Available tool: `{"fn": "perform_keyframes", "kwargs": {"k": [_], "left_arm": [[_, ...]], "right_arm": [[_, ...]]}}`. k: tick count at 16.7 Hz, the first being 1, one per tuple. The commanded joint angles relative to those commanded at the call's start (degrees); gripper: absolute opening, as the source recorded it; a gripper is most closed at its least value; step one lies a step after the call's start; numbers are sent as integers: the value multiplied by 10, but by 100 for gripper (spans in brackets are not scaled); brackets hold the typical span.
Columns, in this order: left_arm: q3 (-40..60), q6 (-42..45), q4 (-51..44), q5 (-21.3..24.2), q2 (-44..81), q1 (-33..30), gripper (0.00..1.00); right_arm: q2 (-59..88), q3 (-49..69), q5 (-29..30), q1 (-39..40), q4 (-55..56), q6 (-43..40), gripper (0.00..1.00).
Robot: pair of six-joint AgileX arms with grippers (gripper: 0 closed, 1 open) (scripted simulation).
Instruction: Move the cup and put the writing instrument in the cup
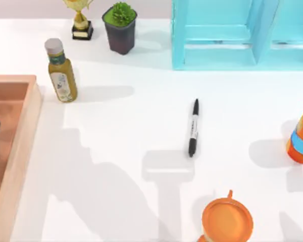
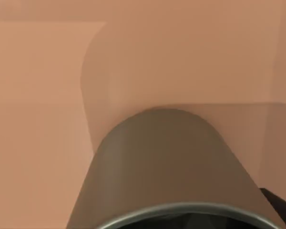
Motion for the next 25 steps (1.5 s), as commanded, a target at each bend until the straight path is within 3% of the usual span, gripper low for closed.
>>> {"fn": "perform_keyframes", "kwargs": {"k": [6, 11, 20, 25], "left_arm": [[8, -6, -3, -1, -1, -2, 0], [106, -86, -44, -6, -5, -25, 0], [278, -251, -303, -3, -39, -235, 0], [292, -268, -337, 0, -45, -268, 0]], "right_arm": [[0, 0, 0, 0, 0, 0, 100], [0, 0, 0, 0, 0, 0, 100], [0, 0, 0, 0, 0, 0, 100], [0, 0, 0, 0, 0, 0, 100]]}}
